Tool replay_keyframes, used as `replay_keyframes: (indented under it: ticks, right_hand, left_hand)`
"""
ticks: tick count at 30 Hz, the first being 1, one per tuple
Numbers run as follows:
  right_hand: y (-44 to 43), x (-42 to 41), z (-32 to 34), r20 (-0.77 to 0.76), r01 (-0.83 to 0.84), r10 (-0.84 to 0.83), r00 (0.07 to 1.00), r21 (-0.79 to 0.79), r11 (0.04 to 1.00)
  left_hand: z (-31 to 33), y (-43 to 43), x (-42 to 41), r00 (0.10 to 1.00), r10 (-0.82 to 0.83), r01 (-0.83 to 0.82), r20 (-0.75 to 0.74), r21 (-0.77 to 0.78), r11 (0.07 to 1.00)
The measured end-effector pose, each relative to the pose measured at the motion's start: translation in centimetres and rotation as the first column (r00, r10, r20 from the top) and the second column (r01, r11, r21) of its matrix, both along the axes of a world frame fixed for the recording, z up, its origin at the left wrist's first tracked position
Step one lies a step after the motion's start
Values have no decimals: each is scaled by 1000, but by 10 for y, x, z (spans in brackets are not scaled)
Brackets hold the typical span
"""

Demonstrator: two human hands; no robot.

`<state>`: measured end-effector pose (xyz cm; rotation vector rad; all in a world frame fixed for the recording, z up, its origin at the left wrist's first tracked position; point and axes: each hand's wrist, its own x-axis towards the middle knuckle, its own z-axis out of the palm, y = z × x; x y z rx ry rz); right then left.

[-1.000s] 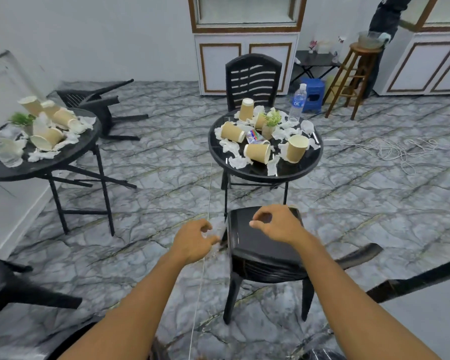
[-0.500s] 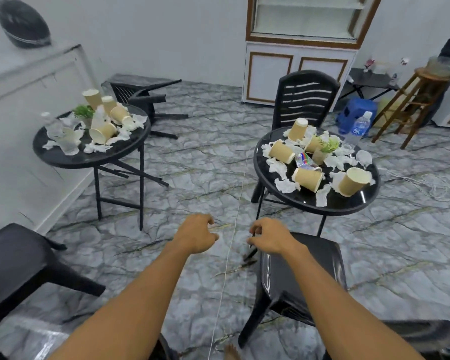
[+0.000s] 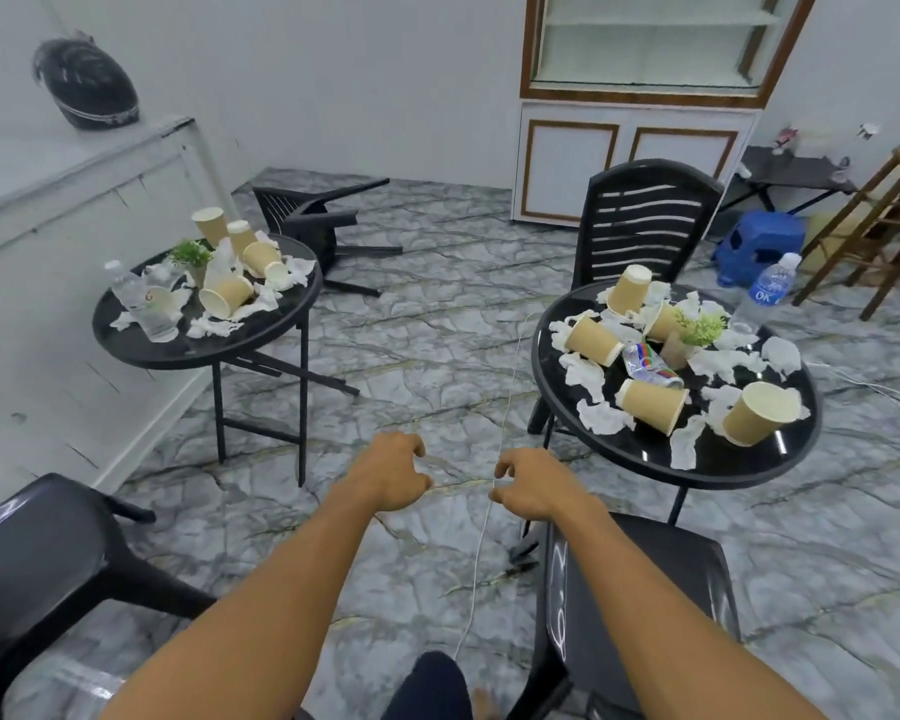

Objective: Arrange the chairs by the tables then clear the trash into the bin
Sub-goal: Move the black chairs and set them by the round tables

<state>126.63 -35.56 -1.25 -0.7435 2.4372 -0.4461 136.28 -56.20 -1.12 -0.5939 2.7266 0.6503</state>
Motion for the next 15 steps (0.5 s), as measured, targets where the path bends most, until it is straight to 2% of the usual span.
replay_keyframes:
  ticks: [4, 9, 15]
  right_hand:
    - [-23, -24, 7, -32, -32, 32, 999, -8, 999]
    - [-53, -58, 12, -68, -7, 1, 998, -78, 997]
    - [-98, -106, 2, -69, 41, -45, 997, -63, 997]
  left_hand:
    - [10, -16, -24, 999, -14, 13, -46, -23, 1000]
    - [14, -38, -60, 996, -41, 38, -78, -42, 998]
    - [2, -86, -113, 992, -79, 76, -97, -29, 997]
